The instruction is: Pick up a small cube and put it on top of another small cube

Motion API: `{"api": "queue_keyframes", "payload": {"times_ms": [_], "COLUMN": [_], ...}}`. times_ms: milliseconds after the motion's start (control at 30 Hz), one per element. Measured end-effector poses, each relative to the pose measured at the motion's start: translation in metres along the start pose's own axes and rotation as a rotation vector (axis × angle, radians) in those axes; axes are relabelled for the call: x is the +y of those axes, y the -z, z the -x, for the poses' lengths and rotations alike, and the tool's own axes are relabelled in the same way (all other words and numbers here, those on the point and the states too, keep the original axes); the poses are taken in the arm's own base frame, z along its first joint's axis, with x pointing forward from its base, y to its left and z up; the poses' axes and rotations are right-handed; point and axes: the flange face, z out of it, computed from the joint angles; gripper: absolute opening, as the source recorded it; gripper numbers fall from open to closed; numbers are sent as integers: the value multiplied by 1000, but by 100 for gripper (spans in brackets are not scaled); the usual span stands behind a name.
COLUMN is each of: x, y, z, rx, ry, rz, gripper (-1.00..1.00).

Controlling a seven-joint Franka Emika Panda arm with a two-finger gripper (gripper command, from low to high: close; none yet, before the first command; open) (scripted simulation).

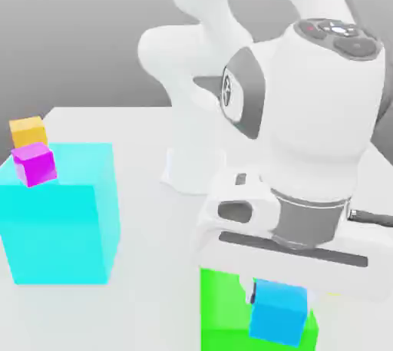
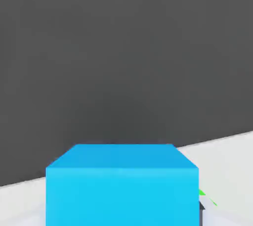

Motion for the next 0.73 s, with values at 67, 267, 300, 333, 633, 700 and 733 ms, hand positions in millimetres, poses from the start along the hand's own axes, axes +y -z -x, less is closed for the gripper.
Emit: {"api": "queue_keyframes", "payload": {"times_ms": [67, 267, 300, 333, 633, 700, 733], "x": [43, 164, 183, 204, 313, 313, 313], "y": [18, 67, 75, 82, 53, 53, 53], "z": [-56, -138, -144, -152, -169, -169, -169], "rx": [-1, -24, -30, -37, -86, -86, -86], "ry": [-149, -484, -532, -584, -862, -862, -862], "rz": [10, 17, 16, 14, -6, -6, -6], "gripper": [-100, -100, -100, -100, 100, 100, 100]}}
